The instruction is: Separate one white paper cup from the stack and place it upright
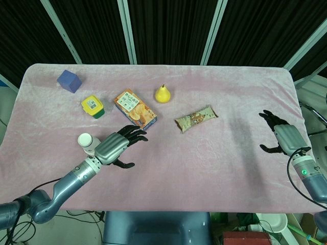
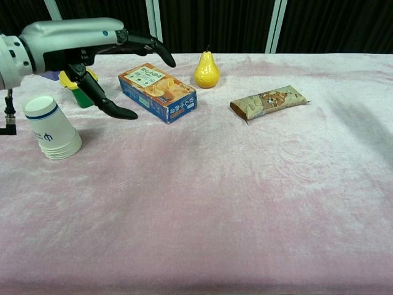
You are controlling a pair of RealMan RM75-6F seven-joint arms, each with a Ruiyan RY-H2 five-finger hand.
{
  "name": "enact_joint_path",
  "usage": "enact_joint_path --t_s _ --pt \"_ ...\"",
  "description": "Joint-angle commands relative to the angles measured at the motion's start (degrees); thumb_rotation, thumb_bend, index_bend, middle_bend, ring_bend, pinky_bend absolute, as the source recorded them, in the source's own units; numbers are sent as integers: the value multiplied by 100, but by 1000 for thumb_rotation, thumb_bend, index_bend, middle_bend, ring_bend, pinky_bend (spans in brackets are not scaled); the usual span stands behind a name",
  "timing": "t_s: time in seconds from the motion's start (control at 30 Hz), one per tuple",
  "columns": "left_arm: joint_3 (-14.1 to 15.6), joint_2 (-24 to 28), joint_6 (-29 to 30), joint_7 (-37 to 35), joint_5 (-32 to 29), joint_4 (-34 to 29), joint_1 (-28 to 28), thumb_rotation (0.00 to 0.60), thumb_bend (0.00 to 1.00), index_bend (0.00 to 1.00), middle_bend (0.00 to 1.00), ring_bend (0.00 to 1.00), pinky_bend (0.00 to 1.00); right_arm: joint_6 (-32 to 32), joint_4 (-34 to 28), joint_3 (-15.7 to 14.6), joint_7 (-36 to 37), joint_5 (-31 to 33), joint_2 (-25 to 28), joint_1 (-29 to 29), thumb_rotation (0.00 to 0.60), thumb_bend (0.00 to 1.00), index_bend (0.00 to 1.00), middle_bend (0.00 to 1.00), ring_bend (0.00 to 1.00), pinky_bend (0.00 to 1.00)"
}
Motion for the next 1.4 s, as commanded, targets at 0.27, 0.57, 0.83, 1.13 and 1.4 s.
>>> enact_joint_path --t_s 0.27,0.57,0.83,1.13,1.4 --pt "109 -170 80 281 -180 0 -97 600 192 202 112 0 52 117 -33 -93 -79 -68 -75 55 600 162 0 0 111 175" --pt "192 -38 247 364 -185 -49 -71 600 192 202 112 0 52 102 -276 -151 -211 49 -23 36 600 162 0 0 111 175" --pt "322 321 748 1203 -264 -257 213 600 182 202 111 0 51 151 -368 -225 -244 60 14 -8 600 163 0 0 111 175" --pt "581 1067 1006 1946 -988 -747 709 600 162 192 94 0 50 493 -599 -365 -415 59 146 -300 600 162 0 0 111 175" --pt "650 1244 656 1528 -1386 -219 778 600 158 189 83 0 40 562 -671 -393 -637 75 150 -355 600 163 0 0 111 175"
